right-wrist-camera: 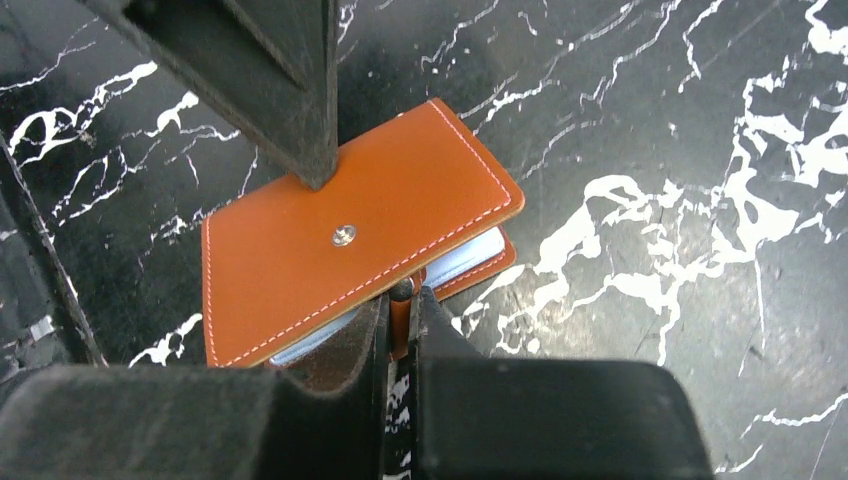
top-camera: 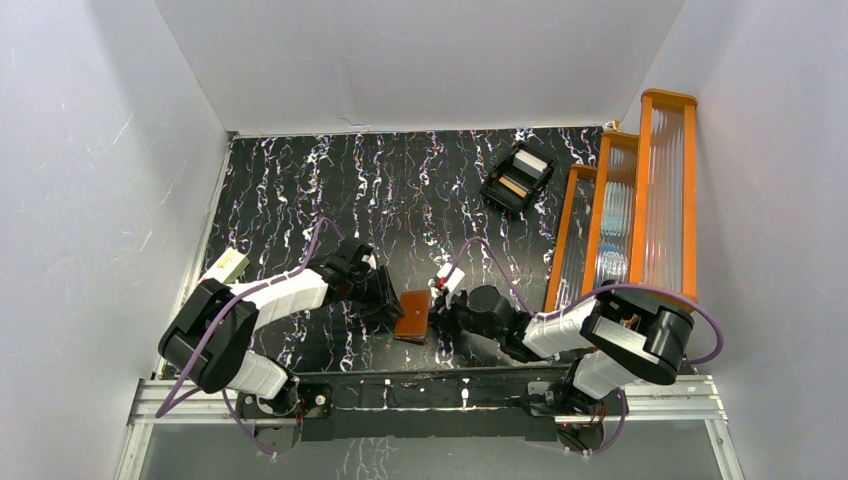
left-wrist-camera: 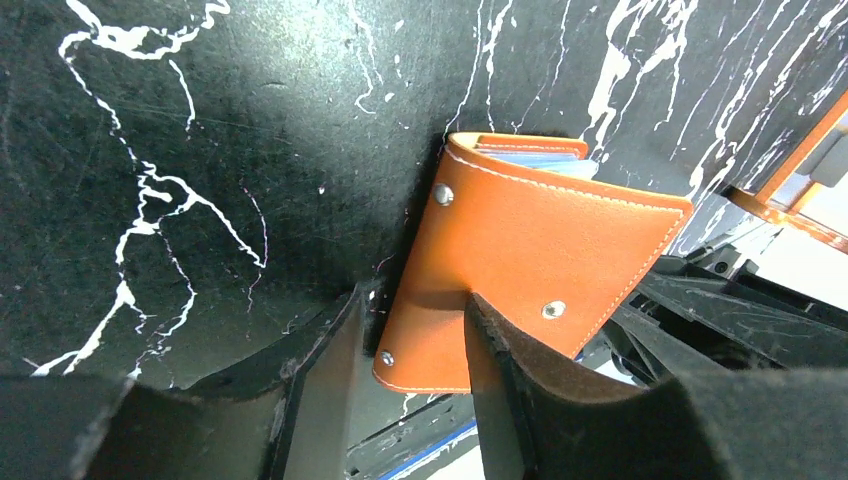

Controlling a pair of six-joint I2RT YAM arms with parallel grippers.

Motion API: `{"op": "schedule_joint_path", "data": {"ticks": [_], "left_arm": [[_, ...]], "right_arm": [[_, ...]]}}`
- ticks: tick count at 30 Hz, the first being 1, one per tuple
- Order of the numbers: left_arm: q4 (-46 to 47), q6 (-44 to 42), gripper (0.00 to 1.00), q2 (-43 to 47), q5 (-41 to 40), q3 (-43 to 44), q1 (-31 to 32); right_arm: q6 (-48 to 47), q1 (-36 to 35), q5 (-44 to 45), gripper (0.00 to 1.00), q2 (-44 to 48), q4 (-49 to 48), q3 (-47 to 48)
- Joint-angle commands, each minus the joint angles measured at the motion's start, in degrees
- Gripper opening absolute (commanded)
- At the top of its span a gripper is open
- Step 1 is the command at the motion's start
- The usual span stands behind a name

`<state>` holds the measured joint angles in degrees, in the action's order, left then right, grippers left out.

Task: Put the credit cards into the card holder
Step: Close the card holder at the center of the board.

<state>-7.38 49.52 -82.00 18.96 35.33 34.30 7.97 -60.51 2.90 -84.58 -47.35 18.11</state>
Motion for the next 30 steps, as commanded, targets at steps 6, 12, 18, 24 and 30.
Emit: {"op": "schedule_joint_path", "data": {"ticks": [6,12,18,24,30], "left_arm": [[-7.97,-0.79,0.42,-3.78,-8.02,0.11,0.77],[-8.61,-0.67,0.42,-4.46,-8.91,0.31,0.76],[-8.72,-0.65,0.42,-5.01,-8.62,0.74,0.81],[-9.45,-0.76,0.42,0.33,-4.42,3.61,0.85],[-14.04,-0.17,0.43,7.47,-5.36,8.04,1.02]], "right_arm": [[4.46,-0.22,1.64,0.0,1.33,-15.68,-4.73],[4.88,-0.18,2.0,0.0,1.41,-17.63,-5.41],[4.93,-0.17,3.1,0.0,2.31,-17.62,-5.56],[3.41,-0.16,-0.47,0.0,-0.52,-17.06,-4.13],[-0.37,-0.16,-2.21,0.0,-0.02,-14.78,-2.51]]}}
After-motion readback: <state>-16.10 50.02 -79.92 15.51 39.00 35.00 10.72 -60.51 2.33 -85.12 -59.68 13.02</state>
